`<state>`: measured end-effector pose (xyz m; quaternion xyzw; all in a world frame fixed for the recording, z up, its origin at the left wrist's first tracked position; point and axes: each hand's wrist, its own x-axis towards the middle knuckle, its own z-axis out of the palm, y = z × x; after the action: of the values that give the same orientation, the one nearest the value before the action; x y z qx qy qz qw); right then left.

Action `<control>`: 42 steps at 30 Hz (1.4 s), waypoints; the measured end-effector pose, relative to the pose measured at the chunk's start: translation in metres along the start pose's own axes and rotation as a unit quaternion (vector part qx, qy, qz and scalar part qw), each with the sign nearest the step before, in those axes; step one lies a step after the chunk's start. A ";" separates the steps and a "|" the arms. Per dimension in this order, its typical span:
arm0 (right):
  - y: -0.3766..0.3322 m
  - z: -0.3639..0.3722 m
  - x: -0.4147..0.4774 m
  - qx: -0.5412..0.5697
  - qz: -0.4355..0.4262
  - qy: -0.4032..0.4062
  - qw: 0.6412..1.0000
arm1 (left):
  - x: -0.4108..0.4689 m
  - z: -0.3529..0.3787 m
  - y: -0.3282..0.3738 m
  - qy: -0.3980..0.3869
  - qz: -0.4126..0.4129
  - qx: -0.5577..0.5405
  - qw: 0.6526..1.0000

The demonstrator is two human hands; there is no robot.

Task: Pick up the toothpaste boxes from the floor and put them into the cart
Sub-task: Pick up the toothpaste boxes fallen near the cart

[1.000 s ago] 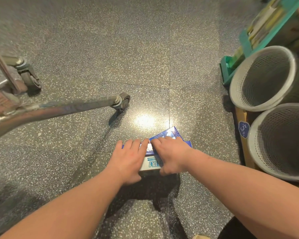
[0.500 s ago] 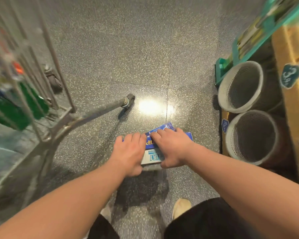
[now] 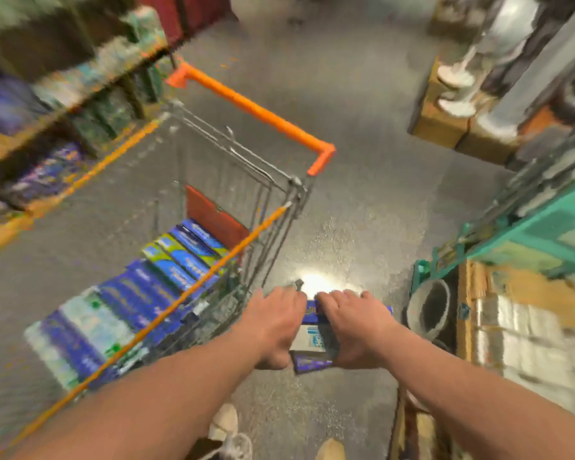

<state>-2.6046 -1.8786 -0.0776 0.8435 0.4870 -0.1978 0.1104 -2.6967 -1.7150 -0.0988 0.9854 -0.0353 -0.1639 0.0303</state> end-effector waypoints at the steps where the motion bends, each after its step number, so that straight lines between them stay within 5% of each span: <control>1: -0.005 -0.024 -0.005 -0.008 -0.012 0.011 1.000 | -0.013 -0.020 -0.005 0.014 -0.013 -0.004 1.000; 9: -0.048 -0.175 0.002 -0.079 -0.118 0.101 0.985 | -0.099 -0.129 -0.050 0.098 -0.131 0.006 0.987; 18: -0.157 -0.249 0.090 -0.122 -0.156 0.171 0.965 | -0.165 -0.144 -0.180 0.142 -0.216 0.052 0.965; 28: -0.283 -0.213 0.221 -0.039 -0.111 0.138 0.984 | -0.203 -0.079 -0.348 0.088 -0.178 0.089 0.976; 42: -0.347 -0.097 0.316 0.117 -0.024 -0.077 0.990 | -0.158 0.043 -0.420 -0.130 -0.159 0.066 0.976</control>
<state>-2.7411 -1.4220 -0.1282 0.8209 0.4705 -0.3209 0.0433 -2.8352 -1.2864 -0.1184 0.9485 0.1071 -0.2908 -0.0661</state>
